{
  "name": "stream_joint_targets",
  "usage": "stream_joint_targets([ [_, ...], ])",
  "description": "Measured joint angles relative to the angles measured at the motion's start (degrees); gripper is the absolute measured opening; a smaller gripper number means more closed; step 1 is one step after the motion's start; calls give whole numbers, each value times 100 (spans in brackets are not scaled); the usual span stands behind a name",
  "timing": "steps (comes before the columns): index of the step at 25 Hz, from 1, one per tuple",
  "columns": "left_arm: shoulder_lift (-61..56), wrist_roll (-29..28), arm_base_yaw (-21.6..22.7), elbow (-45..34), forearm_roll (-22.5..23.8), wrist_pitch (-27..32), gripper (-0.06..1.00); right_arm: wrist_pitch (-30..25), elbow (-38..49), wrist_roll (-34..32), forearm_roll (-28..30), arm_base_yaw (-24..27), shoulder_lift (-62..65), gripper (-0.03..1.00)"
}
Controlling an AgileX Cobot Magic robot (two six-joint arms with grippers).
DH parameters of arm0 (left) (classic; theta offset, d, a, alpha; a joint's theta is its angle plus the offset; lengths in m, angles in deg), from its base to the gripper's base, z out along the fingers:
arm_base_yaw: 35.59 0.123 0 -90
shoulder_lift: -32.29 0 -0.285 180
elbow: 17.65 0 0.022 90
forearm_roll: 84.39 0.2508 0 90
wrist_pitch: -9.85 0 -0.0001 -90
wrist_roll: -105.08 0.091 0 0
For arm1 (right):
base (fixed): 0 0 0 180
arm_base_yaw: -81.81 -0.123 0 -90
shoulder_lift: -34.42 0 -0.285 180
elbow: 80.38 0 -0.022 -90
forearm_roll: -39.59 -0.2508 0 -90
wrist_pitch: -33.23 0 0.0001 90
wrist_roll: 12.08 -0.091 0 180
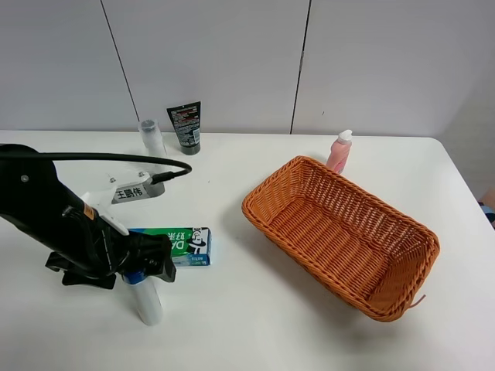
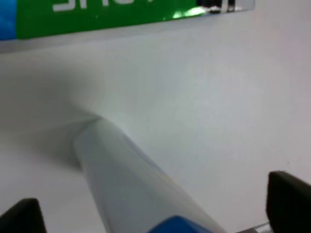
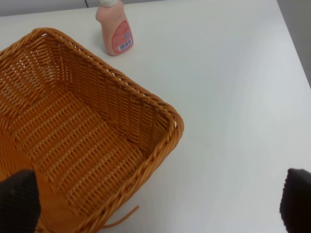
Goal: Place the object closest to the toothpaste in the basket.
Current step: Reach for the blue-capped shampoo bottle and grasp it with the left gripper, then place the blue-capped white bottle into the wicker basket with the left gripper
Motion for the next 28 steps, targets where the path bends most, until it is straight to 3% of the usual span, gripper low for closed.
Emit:
stream_joint_targets([
  [7,0,-100,-10,28,-5,18,53,0,0,0,0,0,0,99],
  [13,25,-102,-10,37,63,54,37,0,0,0,0,0,0,99],
  [18,30,-102,-10,50,54,64,37,0,0,0,0,0,0,99],
  [21,-59,-102,-10,269,317,381,37,0,0,0,0,0,0,99],
  [28,-642,-48,-10,2050,682,803,37,0,0,0,0,0,0,99],
])
